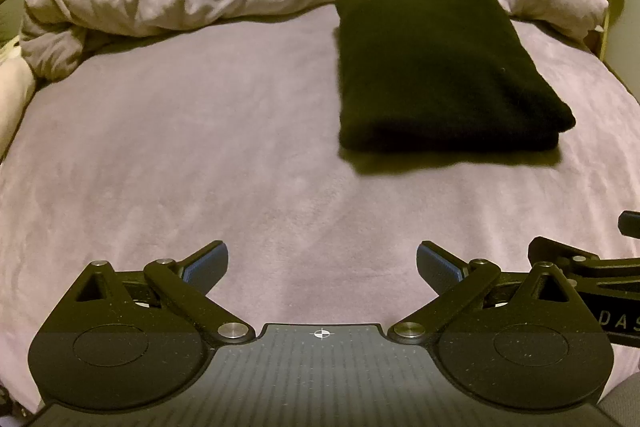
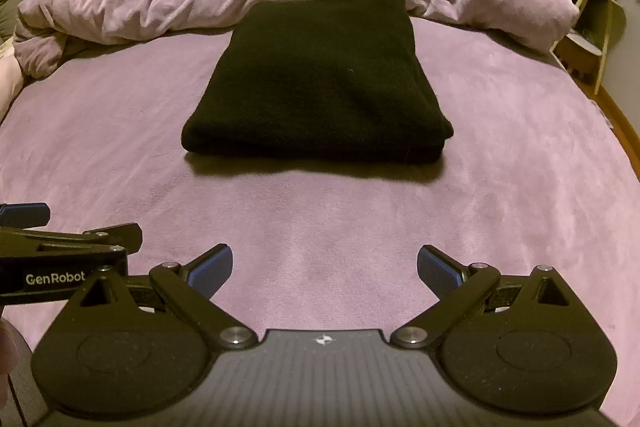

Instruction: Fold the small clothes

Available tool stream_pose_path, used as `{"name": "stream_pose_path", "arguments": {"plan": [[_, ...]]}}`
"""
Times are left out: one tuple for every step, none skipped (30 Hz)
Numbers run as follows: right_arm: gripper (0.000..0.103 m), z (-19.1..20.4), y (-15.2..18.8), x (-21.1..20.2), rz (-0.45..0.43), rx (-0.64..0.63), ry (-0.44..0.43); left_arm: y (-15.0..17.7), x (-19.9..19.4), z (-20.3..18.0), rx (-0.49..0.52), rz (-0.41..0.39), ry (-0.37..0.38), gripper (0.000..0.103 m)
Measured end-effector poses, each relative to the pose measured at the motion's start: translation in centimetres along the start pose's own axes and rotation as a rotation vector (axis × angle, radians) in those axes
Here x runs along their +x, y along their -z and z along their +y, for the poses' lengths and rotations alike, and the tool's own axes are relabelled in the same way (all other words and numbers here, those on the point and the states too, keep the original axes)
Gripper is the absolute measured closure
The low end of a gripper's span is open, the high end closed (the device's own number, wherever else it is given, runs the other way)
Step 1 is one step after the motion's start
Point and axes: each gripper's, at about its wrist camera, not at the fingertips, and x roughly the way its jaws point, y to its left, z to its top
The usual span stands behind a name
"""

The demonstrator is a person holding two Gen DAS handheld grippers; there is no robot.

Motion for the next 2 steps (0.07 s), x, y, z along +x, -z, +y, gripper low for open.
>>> {"name": "stream_pose_path", "arguments": {"plan": [[0.004, 0.02, -0.01, 0.02, 0.000, 0.000, 0.000, 0.04, 0.03, -0.03, 0.002, 0.000, 0.000, 0.000], [0.004, -0.05, -0.02, 0.04, 0.001, -0.001, 0.000, 0.07, 0.06, -0.06, 0.001, 0.002, 0.000, 0.000]]}}
